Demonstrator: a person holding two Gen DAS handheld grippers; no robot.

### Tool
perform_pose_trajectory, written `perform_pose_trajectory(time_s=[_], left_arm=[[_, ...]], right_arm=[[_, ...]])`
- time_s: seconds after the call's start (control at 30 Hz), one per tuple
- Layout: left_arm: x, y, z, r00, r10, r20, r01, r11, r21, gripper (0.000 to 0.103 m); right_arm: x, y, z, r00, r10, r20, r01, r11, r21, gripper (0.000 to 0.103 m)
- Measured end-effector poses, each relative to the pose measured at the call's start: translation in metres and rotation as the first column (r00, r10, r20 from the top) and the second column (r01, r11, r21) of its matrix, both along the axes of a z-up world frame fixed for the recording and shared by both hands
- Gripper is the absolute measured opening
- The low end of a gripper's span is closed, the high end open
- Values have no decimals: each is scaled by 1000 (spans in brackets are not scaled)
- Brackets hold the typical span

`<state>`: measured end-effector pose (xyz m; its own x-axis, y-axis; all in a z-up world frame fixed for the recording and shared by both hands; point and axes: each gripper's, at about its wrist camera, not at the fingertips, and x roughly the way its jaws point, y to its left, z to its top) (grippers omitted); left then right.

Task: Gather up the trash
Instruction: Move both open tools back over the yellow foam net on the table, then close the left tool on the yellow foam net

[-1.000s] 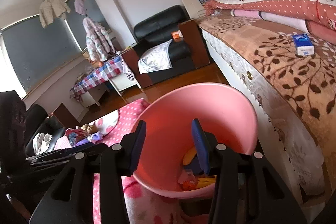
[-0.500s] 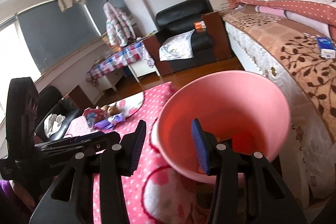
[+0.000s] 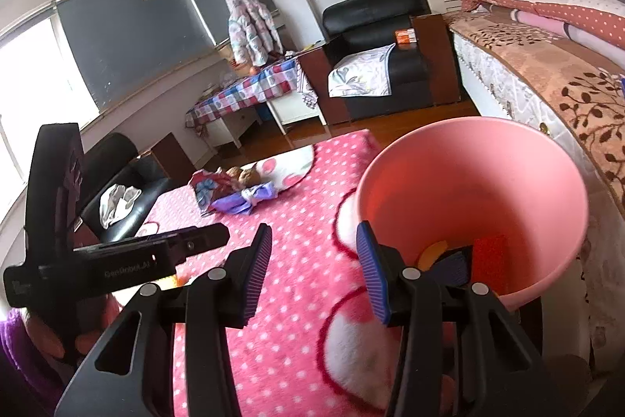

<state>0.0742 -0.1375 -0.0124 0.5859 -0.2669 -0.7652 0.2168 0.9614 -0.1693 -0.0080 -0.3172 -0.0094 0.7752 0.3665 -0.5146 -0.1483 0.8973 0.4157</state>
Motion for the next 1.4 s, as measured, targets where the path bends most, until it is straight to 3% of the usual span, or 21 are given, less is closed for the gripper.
perform_pose_trajectory(time_s=[0.37,0.73,1.03,1.27,1.4], left_arm=[[-10,44,-8,994,103,-24,-102,994,26,48],[-30,88,-2,989,148,31,-147,989,-13,48],[-42,120,-8,980,198,15,-198,980,-9,48],[-44,132,-20,977,213,-31,-213,977,-13,48],[-41,138,-31,968,224,-115,-229,973,-31,48]], right_arm=[[-5,31,-4,997,70,-25,-70,997,-27,46],[-8,46,-4,995,87,-41,-88,996,-27,46],[-7,61,-6,991,126,-48,-128,991,-33,46],[-3,72,-9,985,157,-67,-160,986,-51,46],[-2,78,-10,980,181,-79,-185,981,-52,46]])
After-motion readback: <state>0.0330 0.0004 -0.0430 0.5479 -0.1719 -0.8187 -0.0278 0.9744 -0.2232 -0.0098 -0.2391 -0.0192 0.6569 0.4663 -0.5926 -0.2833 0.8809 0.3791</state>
